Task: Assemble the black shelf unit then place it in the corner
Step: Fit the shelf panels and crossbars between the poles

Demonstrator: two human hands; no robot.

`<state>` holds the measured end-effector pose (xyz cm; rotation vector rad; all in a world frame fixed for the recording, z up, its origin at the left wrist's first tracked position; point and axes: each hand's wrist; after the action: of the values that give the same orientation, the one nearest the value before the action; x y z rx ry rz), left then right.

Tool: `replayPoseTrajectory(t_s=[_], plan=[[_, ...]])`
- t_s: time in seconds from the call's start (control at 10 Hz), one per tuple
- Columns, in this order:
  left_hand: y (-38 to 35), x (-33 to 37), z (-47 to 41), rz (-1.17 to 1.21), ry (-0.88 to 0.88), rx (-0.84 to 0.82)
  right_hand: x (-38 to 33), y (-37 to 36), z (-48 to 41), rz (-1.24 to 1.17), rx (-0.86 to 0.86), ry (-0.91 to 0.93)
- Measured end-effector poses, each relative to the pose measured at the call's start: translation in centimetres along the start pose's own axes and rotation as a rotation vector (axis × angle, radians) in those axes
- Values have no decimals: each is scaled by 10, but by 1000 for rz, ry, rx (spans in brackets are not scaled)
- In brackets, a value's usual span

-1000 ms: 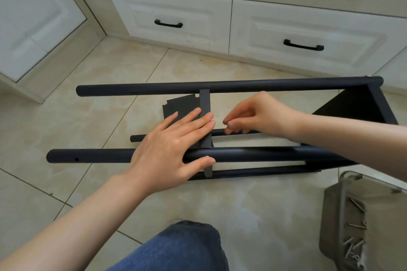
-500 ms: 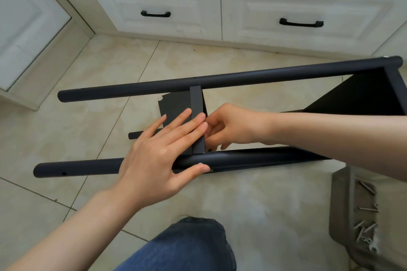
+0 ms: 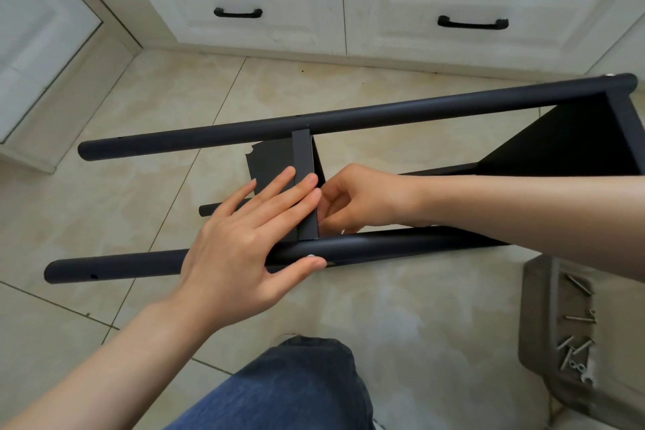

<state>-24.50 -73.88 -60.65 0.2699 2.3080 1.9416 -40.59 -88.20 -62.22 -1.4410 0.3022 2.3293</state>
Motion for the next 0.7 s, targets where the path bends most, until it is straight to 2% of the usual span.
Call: replayPoseTrajectory(t_s=[0.2,0.4,0.7], plan=[[0,0,2,0,1,3,2,0,-1,-51,-17,0],[0,-1,2,2,-2,-3,3,5,-2,-96,-103,-9],[0,-1,2,0,-5,4,8,12,-14,-198,-182,-131]])
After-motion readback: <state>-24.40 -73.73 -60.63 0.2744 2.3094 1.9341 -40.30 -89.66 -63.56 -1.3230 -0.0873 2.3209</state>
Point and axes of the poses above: each hand's wrist, its own z-axis away from the middle knuckle, its own y-axis out of the back of the hand, x = y × z, and after that the axes turned 13 degrees about -z, right-handed
